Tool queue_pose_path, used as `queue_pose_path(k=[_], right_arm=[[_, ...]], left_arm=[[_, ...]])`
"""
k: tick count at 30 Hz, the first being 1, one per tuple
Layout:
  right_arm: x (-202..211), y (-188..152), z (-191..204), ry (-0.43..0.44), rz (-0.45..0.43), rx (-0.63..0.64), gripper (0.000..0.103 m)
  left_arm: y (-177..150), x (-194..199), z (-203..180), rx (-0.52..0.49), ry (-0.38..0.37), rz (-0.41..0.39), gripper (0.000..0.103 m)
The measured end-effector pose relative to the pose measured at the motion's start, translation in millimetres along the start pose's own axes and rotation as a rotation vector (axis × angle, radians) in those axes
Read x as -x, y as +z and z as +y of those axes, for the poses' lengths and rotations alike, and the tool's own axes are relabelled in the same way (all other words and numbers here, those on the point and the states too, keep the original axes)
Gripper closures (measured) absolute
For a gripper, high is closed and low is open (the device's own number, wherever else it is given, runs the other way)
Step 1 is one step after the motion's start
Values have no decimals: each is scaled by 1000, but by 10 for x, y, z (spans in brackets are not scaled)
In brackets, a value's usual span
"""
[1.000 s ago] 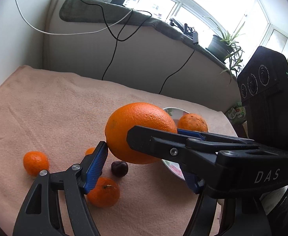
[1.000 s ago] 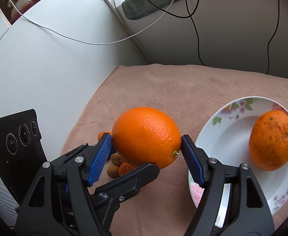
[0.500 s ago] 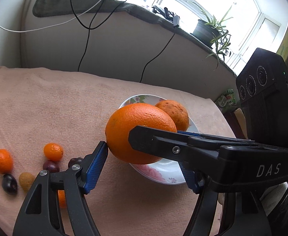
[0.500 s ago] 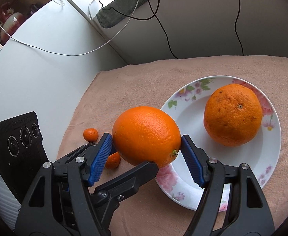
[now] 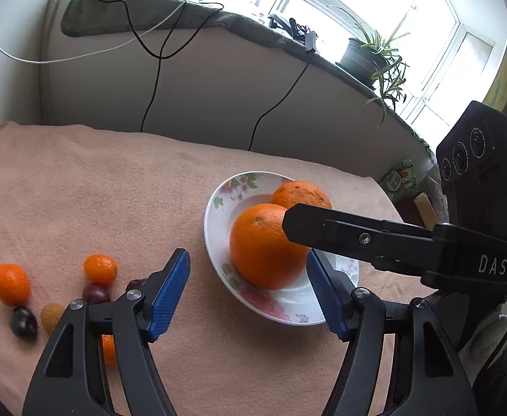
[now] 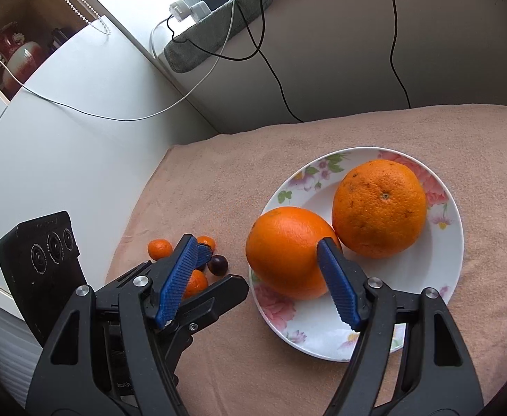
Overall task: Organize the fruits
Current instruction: 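Place the second large orange on the plate beside the first, release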
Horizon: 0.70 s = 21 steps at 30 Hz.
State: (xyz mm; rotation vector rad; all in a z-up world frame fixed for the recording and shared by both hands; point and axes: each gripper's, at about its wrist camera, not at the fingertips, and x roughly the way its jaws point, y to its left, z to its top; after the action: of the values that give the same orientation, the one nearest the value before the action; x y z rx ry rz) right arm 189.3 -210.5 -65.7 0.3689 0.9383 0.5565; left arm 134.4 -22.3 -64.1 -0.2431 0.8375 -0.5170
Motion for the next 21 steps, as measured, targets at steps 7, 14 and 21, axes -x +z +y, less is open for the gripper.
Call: queue_pose_path(k=[7,14,21], right_arm=[[174,-79,64,-29,-36,54,28],[286,-209,149,-64,-64,117,28],[325,-310,245,-67,-100,174,27]], left_arm=[[-55,136,-6,-1,16,-9,35],[-165,330,17,-16,62,-37,35],[-328,577,107,-20,112,-87,34]])
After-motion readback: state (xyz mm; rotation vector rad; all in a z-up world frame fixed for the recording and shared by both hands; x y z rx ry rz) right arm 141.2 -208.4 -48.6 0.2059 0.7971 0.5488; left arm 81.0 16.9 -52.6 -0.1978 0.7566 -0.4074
